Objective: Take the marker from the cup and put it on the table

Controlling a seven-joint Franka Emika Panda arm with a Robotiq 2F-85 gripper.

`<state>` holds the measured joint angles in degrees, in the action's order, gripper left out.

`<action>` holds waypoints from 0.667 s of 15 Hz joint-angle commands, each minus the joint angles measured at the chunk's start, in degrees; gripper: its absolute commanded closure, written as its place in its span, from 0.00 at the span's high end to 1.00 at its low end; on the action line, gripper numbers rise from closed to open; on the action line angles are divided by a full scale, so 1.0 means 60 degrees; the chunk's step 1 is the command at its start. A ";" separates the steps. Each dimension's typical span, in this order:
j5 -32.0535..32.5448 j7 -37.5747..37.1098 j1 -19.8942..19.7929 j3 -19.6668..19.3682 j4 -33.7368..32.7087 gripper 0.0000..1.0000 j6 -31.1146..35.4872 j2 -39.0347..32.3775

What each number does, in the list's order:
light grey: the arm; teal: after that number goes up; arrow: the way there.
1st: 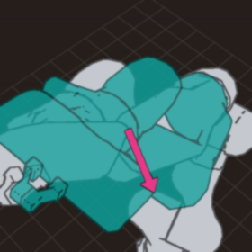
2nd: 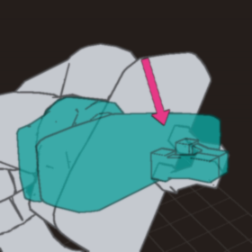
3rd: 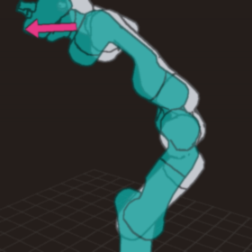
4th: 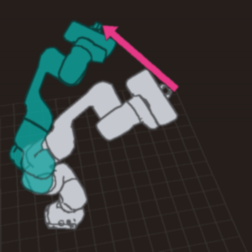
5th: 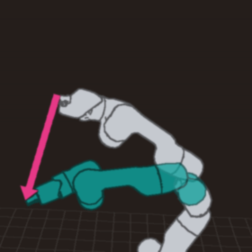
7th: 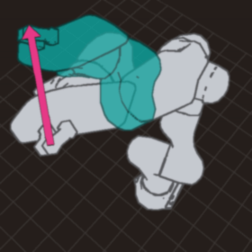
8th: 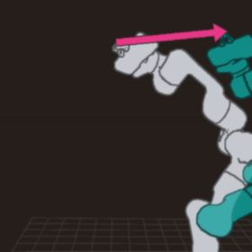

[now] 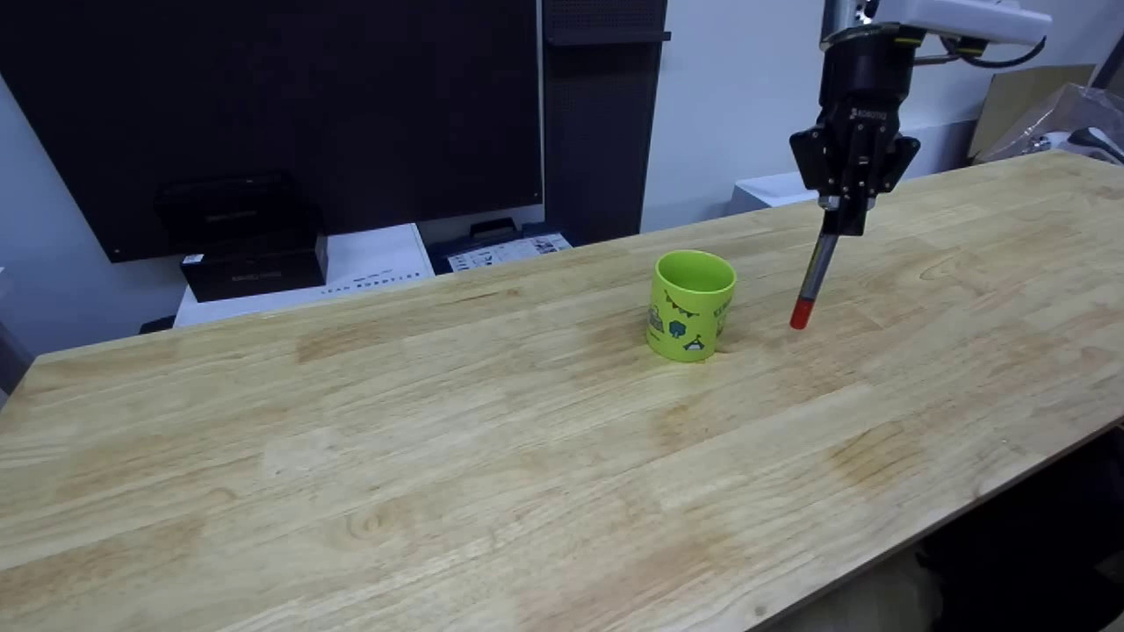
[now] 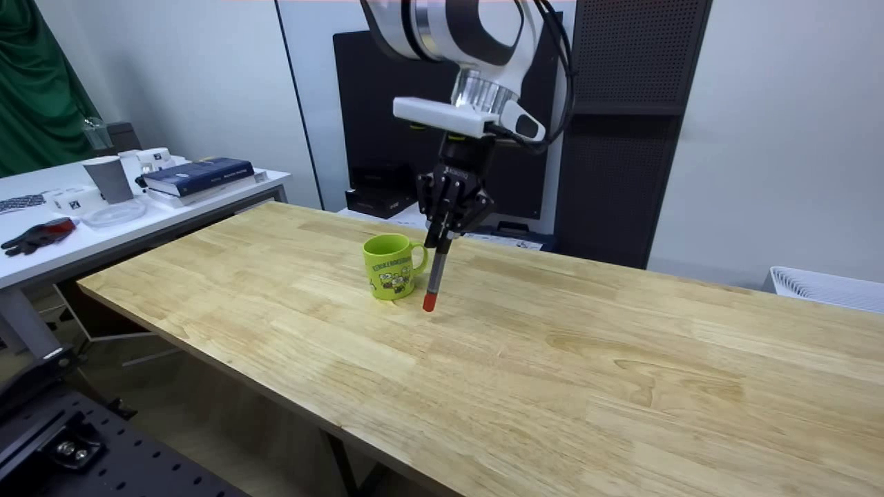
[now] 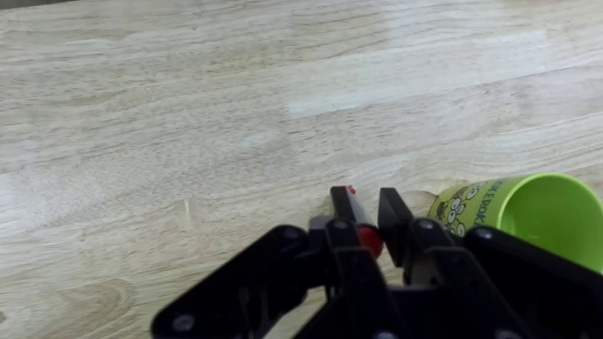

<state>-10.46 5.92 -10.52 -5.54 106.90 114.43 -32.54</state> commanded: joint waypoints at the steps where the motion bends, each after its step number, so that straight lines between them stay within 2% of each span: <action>1: -0.0637 -0.0017 -0.0484 0.0192 -0.1056 0.05 -0.0687 -0.0832; 5: -0.1242 -0.0249 -0.0790 0.0192 -0.1611 0.05 -0.1081 -0.1447; 10: -0.1419 -0.0385 -0.0956 0.0113 -0.1973 0.05 -0.0993 -0.1776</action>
<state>-18.05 5.66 -15.54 -5.04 98.33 109.87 -41.18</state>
